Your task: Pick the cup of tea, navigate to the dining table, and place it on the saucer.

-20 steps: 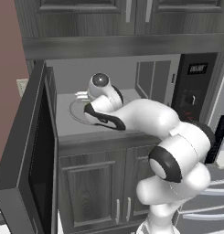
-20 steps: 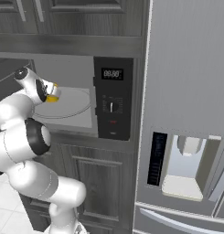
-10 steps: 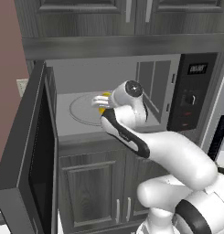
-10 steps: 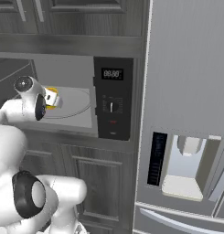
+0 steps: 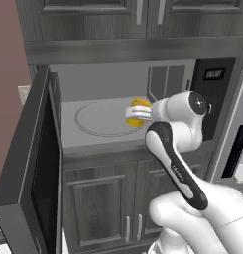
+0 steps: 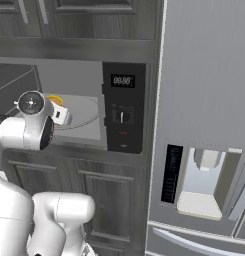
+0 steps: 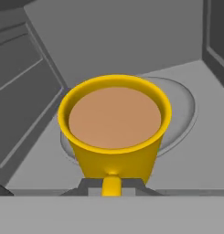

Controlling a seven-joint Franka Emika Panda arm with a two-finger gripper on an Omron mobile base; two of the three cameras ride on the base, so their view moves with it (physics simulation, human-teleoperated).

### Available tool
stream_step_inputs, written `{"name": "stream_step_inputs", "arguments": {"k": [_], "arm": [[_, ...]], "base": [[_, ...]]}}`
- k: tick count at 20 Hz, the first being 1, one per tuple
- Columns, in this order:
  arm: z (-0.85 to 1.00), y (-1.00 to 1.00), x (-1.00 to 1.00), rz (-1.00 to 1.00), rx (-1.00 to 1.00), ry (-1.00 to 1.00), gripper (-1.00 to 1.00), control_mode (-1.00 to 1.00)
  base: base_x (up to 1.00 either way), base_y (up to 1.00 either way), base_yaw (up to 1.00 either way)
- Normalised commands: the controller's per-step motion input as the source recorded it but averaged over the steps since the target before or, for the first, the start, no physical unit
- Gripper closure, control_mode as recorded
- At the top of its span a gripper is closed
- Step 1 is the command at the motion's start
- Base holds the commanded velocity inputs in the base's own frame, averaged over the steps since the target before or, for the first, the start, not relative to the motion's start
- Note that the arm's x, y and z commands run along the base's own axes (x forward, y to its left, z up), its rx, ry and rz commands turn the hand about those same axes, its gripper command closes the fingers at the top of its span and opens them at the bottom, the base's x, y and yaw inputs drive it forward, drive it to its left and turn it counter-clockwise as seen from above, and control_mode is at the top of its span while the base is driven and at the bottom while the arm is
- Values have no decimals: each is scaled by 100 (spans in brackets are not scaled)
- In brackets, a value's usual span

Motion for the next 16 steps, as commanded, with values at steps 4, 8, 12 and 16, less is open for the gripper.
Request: {"name": "stream_step_inputs", "arguments": {"k": [4, 8, 12, 16], "arm": [[64, -42, -99, 7, -1, 2, 100, -100], [27, -41, -86, 5, -11, 5, 100, -100], [2, -34, -78, 3, -23, 3, 100, -100], [8, -31, -79, 0, -23, 0, 100, -100]], "base": [[0, 0, 0], [0, 0, 0], [0, 0, 0], [0, 0, 0]]}}
